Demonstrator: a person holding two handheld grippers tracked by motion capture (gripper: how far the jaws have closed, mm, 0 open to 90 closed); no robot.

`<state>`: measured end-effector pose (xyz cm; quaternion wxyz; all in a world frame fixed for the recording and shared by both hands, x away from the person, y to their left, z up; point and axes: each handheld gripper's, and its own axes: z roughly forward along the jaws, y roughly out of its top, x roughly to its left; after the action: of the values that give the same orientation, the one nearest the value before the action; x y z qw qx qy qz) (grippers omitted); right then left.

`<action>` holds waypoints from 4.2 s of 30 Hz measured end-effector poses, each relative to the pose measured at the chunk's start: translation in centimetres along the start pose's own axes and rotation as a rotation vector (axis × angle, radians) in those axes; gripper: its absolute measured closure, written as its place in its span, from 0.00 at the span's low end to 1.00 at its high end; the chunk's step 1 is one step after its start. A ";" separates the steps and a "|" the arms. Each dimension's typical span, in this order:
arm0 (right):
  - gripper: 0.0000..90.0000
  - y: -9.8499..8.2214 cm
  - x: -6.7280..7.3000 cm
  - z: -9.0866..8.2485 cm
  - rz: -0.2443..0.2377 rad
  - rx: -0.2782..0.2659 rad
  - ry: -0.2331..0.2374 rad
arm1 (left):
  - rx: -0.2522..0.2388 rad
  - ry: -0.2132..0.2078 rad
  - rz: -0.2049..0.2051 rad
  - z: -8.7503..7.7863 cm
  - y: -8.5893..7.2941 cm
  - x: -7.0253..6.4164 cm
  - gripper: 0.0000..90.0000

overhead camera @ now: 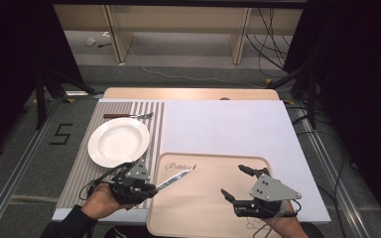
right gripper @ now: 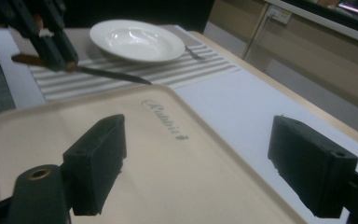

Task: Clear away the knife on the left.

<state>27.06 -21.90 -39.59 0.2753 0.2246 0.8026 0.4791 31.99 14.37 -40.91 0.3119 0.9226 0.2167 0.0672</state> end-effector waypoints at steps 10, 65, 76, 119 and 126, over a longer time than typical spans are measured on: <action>0.23 0.0 -0.9 -0.4 0.096 -0.044 -0.011 | -0.031 -0.038 -0.007 0.6 1.0 -0.6 0.86; 0.23 -0.1 -1.7 -0.8 0.189 -0.096 -0.019 | 0.107 -0.128 -0.085 9.0 4.9 -1.7 0.86; 0.23 -0.1 -1.7 -0.9 0.188 -0.097 -0.018 | 0.155 -0.116 -0.106 10.2 4.2 -1.5 0.85; 0.23 -0.1 -1.7 -0.9 0.190 -0.095 -0.015 | -0.004 -0.168 -0.055 11.0 5.8 -2.4 0.66; 0.23 -0.1 -1.7 -0.8 0.189 -0.097 -0.016 | 0.048 -0.162 -0.072 11.5 6.0 -3.0 0.91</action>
<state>27.76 -23.54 -38.95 0.2458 0.2897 0.7516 0.5392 34.45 2.50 -46.38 0.3083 0.9239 0.2253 -0.0240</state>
